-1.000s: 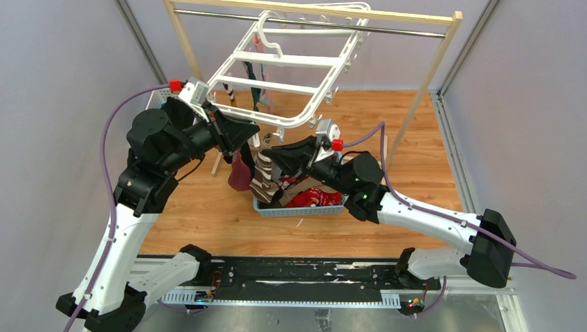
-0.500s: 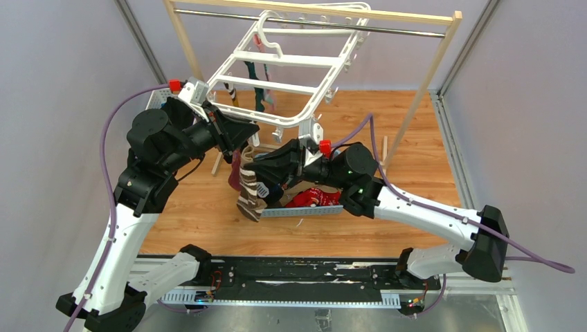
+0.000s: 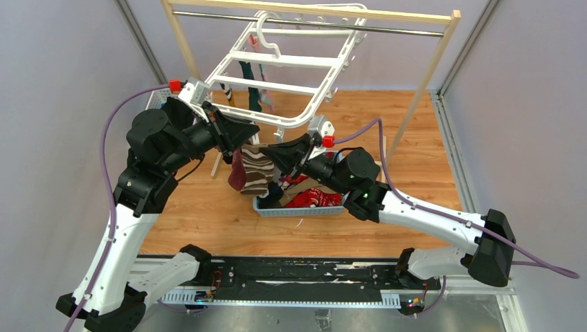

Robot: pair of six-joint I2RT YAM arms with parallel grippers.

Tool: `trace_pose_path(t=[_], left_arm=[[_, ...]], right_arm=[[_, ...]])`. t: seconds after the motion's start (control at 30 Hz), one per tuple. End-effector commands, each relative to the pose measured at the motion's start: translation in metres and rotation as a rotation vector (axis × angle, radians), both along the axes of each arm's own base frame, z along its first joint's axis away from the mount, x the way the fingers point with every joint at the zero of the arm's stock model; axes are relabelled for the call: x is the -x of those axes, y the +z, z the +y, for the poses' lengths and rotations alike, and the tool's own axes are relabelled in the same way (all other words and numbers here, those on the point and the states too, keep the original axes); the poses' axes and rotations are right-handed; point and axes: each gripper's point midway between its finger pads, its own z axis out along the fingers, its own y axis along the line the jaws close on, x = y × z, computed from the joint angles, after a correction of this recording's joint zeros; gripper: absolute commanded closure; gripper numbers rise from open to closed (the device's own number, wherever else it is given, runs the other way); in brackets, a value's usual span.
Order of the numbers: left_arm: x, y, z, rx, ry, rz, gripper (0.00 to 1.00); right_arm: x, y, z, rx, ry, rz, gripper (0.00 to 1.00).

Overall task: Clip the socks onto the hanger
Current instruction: Clamp the sock onto the hanger.

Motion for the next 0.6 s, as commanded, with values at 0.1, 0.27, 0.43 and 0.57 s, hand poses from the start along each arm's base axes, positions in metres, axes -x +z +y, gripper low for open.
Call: trace_pose_path(t=[0.1,0.27,0.43,0.57], left_arm=[[0.011,0.003,-0.002,0.0,-0.043,0.006,1.0],[0.011,0.003,-0.002,-0.002,-0.041,0.004,1.0],[0.011,0.004,-0.002,0.002,-0.046,0.003,1.0],[0.013,0.004,-0.003,0.004,-0.056,0.005,1.0]], right_arm=[[-0.016,0.015,-0.025,-0.097,-0.13,-0.011,1.0],[-0.013,0.015,-0.027,-0.128,-0.114,0.002,1.0],[-0.007,0.008,-0.02,-0.119,-0.064,0.007,1.0],[-0.002,0.011,-0.017,-0.132,-0.021,0.003,1.0]])
